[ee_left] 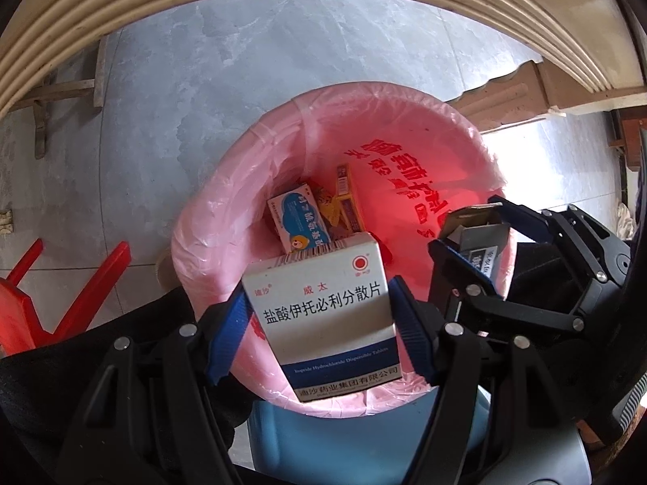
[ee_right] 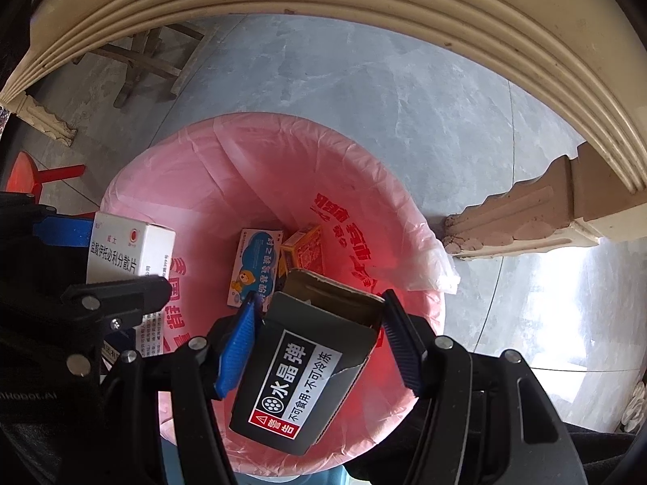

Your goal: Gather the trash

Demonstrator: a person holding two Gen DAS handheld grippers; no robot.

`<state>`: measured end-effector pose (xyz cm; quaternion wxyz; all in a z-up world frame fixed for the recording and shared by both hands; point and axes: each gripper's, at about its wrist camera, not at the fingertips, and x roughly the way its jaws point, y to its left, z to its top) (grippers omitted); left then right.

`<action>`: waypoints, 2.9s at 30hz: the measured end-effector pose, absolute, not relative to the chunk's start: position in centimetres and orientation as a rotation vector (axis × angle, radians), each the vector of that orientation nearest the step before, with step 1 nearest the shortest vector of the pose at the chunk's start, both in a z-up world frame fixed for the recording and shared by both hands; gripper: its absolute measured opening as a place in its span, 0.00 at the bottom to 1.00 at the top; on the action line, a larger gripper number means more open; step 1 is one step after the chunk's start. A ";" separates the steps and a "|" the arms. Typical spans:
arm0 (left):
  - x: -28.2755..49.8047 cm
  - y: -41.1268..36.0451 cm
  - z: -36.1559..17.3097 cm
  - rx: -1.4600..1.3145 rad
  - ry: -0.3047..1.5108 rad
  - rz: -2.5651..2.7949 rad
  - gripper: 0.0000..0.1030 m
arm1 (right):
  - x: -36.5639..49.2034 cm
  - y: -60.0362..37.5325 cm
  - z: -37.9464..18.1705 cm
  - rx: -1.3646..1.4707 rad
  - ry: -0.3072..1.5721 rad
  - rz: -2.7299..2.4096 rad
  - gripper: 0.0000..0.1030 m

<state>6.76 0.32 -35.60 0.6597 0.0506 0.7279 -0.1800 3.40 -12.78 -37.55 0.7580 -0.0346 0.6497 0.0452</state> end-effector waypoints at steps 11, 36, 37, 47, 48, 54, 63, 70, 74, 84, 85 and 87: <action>7.1 0.4 -36.1 0.123 1.670 -0.391 0.66 | 3.4 -12.8 -37.7 -0.086 1.413 0.079 0.78; 5.0 -0.2 -30.8 0.187 1.460 -0.334 0.71 | 1.1 -14.4 -32.4 -0.095 1.328 -0.041 0.78; 4.8 -0.2 -29.9 0.174 1.436 -0.338 0.71 | 0.9 -14.4 -31.6 -0.096 1.308 -0.051 0.78; 2.3 -0.4 -20.2 0.102 1.187 -0.285 0.71 | -2.3 -15.5 -22.2 -0.057 1.041 -0.140 0.87; 1.9 -0.5 -19.1 0.101 1.156 -0.279 0.72 | -2.7 -15.5 -21.1 -0.047 1.011 -0.138 0.87; -0.8 -1.4 -12.4 0.129 0.960 -0.227 0.82 | -5.0 -15.8 -14.9 -0.013 0.849 -0.165 0.88; -4.3 -1.0 -4.4 0.089 0.786 -0.182 0.94 | -8.3 -15.8 -6.4 -0.025 0.648 -0.204 0.93; -6.6 -0.3 -0.8 0.057 0.718 -0.176 0.94 | -11.0 -15.7 -2.3 -0.060 0.578 -0.264 0.93; -7.8 -0.1 0.2 0.053 0.699 -0.176 0.94 | -12.3 -16.1 -1.0 -0.055 0.567 -0.291 0.93; -11.1 1.3 2.9 0.052 0.620 -0.163 0.94 | -15.3 -15.8 1.8 -0.062 0.510 -0.320 0.93; -11.3 1.4 3.0 0.055 0.611 -0.153 0.94 | -15.5 -15.7 2.1 -0.060 0.507 -0.314 0.93; -11.6 1.6 3.1 0.059 0.609 -0.148 0.94 | -15.9 -15.3 2.5 -0.059 0.504 -0.306 0.93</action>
